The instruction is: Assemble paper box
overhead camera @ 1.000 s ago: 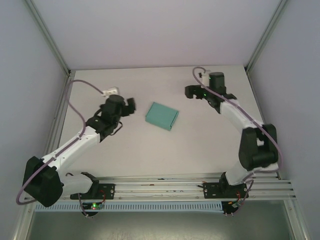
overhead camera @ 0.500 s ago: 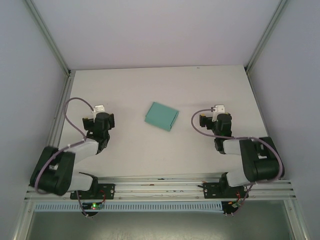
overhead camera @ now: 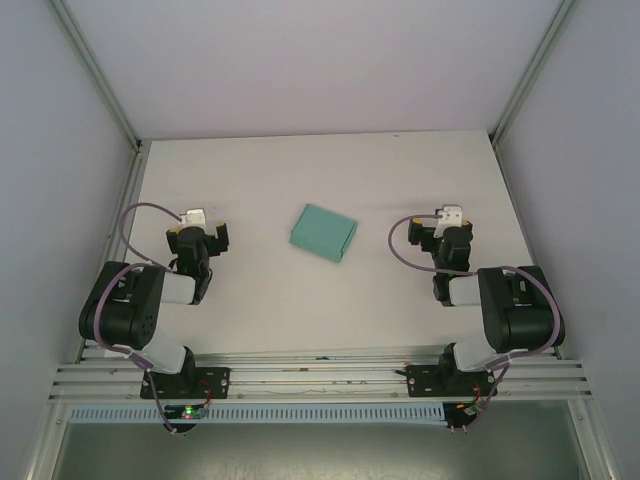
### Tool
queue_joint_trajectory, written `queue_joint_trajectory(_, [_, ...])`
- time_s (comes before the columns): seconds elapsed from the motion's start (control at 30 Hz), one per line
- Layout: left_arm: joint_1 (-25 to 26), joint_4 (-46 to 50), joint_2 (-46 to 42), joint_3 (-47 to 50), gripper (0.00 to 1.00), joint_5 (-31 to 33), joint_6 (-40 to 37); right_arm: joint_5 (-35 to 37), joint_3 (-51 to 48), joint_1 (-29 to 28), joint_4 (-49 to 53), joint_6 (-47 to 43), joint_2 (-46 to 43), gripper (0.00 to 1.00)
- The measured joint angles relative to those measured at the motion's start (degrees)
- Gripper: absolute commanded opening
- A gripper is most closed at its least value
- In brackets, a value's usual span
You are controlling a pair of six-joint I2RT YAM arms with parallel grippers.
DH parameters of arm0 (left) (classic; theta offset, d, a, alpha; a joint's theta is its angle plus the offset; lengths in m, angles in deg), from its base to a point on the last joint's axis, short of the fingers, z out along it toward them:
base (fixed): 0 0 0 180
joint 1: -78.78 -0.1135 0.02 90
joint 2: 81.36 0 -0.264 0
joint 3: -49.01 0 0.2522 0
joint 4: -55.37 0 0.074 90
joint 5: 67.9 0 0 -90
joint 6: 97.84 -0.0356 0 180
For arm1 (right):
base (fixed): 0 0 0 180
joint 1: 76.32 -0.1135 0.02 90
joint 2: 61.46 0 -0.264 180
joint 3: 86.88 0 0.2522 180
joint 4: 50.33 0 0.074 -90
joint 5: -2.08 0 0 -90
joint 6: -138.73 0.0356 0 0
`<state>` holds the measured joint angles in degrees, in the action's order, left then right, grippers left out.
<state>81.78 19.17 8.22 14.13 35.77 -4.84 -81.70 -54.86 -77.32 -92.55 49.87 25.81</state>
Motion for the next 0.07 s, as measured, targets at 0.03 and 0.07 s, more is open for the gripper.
queue_joint_trajectory(0.03, [-0.02, -0.17, 0.00, 0.00, 1.00, -0.26, 0.00, 0.02, 0.00, 0.00, -0.02, 0.00, 0.00, 0.98])
queue_joint_trajectory(0.07, [-0.13, -0.59, 0.07, 0.00, 1.00, -0.57, 0.00, 0.07, 0.00, 0.00, 0.00, 0.00, 0.00, 0.98])
